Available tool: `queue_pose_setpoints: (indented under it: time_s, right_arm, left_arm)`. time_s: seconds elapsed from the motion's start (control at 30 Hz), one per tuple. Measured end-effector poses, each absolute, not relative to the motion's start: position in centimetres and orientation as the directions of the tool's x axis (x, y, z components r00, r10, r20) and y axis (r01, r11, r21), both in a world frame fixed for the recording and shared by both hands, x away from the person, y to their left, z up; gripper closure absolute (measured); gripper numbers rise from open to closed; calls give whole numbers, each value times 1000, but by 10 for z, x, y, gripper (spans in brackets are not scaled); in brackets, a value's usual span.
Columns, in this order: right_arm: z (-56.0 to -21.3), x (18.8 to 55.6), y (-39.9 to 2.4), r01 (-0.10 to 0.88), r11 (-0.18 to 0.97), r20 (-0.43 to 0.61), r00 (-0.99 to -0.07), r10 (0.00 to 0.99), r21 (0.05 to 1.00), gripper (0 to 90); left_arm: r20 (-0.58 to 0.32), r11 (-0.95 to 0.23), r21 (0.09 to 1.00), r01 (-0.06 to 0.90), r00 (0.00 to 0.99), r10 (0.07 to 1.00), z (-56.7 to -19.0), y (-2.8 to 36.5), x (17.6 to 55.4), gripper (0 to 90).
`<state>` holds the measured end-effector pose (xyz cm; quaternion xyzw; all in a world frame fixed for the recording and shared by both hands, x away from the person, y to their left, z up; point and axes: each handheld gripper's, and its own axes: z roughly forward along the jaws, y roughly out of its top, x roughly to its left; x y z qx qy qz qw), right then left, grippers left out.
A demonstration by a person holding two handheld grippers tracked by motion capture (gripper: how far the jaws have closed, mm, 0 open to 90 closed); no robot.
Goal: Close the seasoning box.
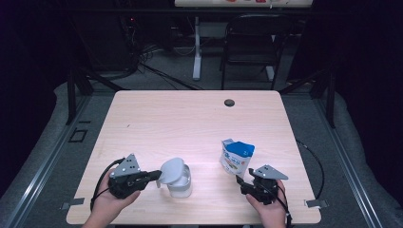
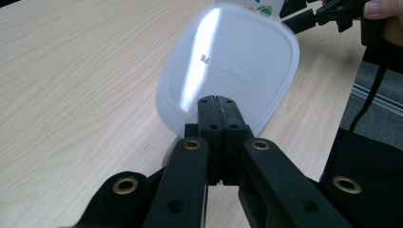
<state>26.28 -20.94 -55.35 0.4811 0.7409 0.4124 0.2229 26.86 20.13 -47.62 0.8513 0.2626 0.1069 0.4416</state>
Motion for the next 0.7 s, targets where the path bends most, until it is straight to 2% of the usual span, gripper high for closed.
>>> queue_pose_setpoints:
  time_s: [0.7]
  right_arm:
    - [-553,263,-209,527,194,70,-439,896,827,425]
  left_arm:
    - [-60,-447,816,366,823,565,-475,209,270,900]
